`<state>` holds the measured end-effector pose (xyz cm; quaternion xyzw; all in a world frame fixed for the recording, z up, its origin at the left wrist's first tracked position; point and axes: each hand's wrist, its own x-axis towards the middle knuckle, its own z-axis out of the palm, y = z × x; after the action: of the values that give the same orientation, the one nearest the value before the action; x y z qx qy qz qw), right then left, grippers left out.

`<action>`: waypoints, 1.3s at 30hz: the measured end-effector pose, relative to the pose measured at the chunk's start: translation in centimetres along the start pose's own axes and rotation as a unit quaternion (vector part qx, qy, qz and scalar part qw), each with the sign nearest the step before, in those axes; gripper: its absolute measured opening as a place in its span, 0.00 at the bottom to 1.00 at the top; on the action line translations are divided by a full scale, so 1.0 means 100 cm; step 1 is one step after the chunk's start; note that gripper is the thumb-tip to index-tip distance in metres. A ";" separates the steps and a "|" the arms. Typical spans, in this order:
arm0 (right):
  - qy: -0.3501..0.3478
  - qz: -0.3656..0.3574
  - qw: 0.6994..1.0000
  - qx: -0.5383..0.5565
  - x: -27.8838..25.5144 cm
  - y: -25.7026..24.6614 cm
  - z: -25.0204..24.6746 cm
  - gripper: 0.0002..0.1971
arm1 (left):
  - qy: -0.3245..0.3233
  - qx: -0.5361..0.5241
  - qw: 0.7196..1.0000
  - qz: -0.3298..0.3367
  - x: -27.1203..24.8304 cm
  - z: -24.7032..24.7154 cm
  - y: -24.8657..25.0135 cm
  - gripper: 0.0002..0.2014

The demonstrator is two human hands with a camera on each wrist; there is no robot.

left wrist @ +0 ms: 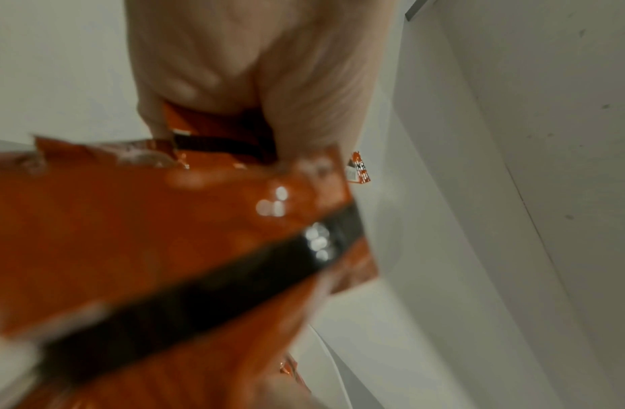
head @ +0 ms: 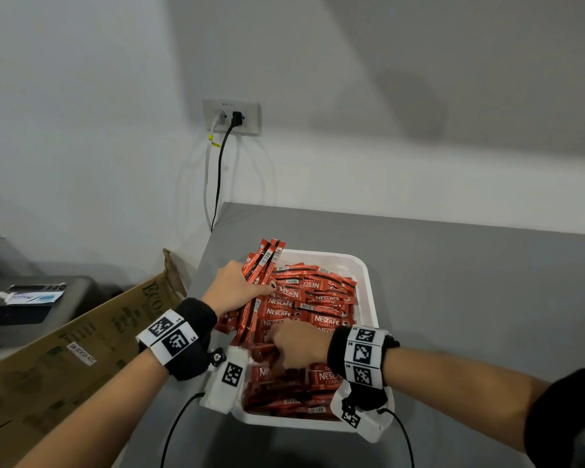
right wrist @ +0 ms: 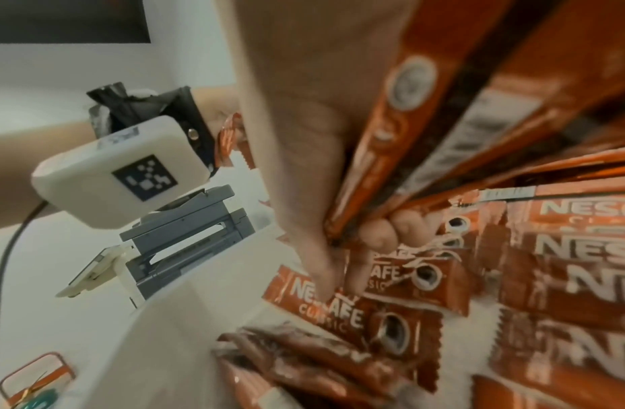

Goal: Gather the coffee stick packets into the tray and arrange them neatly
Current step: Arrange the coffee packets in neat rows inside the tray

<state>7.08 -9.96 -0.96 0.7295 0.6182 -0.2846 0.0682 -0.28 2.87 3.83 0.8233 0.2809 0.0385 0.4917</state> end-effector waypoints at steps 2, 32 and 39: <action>0.039 0.011 0.999 0.023 0.000 0.000 -0.004 0.19 | 0.002 0.008 1.000 0.005 0.000 0.000 0.001 0.09; 0.107 -0.001 0.992 -0.063 -0.011 -0.008 -0.001 0.07 | -0.001 0.011 1.000 0.003 0.002 0.001 -0.003 0.10; 0.069 -0.014 0.996 -0.061 -0.012 -0.011 0.011 0.07 | -0.008 0.010 1.000 0.005 0.003 0.002 -0.001 0.08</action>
<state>5.64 -11.25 -0.97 0.7330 0.6480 -0.1961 0.0658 -0.01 2.85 3.58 0.8297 0.2732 0.0312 0.4857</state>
